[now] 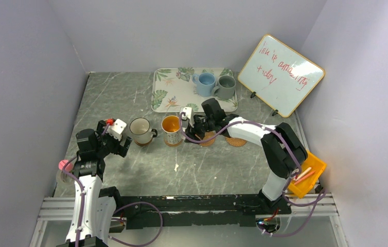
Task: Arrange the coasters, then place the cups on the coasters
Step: Place the cup on the coaster, then pick up the cup from the tray.
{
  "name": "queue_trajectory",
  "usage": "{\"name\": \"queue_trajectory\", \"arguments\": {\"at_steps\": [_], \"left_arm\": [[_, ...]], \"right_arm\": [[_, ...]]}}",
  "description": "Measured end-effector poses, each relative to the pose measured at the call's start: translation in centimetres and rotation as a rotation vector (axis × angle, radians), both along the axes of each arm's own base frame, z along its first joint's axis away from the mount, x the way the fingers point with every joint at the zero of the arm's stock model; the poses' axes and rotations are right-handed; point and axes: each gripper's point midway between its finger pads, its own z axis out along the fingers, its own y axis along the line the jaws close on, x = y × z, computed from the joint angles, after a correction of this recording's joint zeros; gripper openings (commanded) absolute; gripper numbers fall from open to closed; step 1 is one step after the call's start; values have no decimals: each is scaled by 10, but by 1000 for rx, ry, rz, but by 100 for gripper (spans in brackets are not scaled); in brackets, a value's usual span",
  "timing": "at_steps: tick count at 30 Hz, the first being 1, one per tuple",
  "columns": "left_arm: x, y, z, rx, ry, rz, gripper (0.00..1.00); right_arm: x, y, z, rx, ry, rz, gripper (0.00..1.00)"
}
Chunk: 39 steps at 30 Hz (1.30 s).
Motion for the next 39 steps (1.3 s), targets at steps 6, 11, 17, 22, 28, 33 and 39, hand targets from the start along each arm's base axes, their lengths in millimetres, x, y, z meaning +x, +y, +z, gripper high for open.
{"name": "queue_trajectory", "arguments": {"at_steps": [6,11,17,22,28,33,39], "left_arm": [[0,0,0,2,-1,-1,96],[0,-1,0,0,-2,-6,96],[0,-1,0,0,-2,-8,96],[0,-1,0,0,-1,-8,96],[0,-1,0,-1,-1,-8,96],[-1,-1,-1,-2,7,-8,96],[-2,-2,-2,-3,11,-11,96]], "right_arm": [[-1,-2,9,9,-15,6,90],[3,-11,30,35,-35,-9,100],[32,-41,83,125,-94,-126,100],[68,-70,120,188,-154,-306,100],[125,-106,131,180,-195,-641,100],[172,-132,122,133,-202,-893,100],[209,-143,110,85,-190,-1040,98]]}}
